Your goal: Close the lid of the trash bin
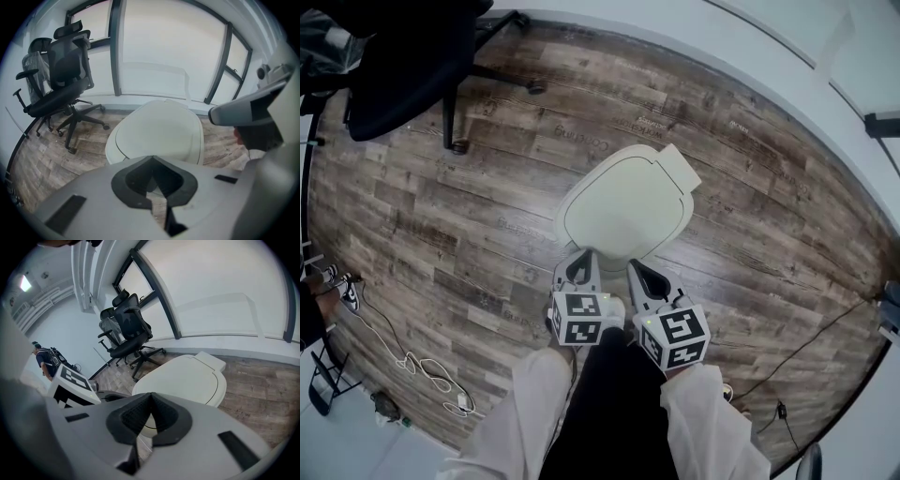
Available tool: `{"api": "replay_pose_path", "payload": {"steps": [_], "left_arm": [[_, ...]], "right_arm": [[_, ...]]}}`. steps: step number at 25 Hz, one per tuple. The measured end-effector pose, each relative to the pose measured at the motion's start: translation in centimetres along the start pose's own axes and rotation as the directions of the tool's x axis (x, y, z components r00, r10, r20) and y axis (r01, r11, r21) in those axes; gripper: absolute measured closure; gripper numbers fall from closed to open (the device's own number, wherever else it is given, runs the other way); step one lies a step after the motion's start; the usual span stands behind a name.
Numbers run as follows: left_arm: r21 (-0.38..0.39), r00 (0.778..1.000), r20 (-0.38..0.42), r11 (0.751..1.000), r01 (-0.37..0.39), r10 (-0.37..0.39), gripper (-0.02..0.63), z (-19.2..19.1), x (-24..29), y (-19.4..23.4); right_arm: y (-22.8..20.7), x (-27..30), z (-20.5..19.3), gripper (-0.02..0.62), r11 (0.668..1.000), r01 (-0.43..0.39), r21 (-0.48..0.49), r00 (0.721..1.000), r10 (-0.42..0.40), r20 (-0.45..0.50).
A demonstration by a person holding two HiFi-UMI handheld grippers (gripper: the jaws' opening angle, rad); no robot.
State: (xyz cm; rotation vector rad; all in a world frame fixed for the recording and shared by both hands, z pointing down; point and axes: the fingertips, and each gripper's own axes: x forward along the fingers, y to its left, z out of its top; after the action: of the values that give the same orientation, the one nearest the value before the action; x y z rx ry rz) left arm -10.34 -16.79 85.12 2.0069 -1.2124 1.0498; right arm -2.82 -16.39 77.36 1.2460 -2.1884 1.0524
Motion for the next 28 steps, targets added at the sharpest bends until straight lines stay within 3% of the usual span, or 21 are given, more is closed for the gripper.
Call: {"api": "replay_pose_path", "payload": {"steps": [15,18,23,28], "left_arm": [[0.018,0.998,0.062,1.0,-0.024,0.023,0.598,2.3,-3.9,-0.2],[0.021,0.995,0.102,1.0,-0.013,0.011,0.598,4.5,-7.4,-1.0],[0.101,0.984,0.175,0.995,0.002,-0.02,0.598,8.5,-15.2,-3.5],[0.105,0.967,0.253,0.994,-0.005,-0.022,0.598,13.3,-23.9,-6.1]], "right_arm": [[-0.6,-3.5,0.4,0.572,0.999,0.036,-0.02,0.999,-0.036,0.017],[-0.8,-6.3,1.6,0.572,0.998,0.053,-0.021,0.998,-0.052,0.044],[-1.0,-13.9,3.5,0.572,0.995,0.101,-0.007,0.992,-0.101,0.071],[0.5,-22.9,7.3,0.572,0.99,0.141,-0.012,0.982,-0.139,0.127]]}}
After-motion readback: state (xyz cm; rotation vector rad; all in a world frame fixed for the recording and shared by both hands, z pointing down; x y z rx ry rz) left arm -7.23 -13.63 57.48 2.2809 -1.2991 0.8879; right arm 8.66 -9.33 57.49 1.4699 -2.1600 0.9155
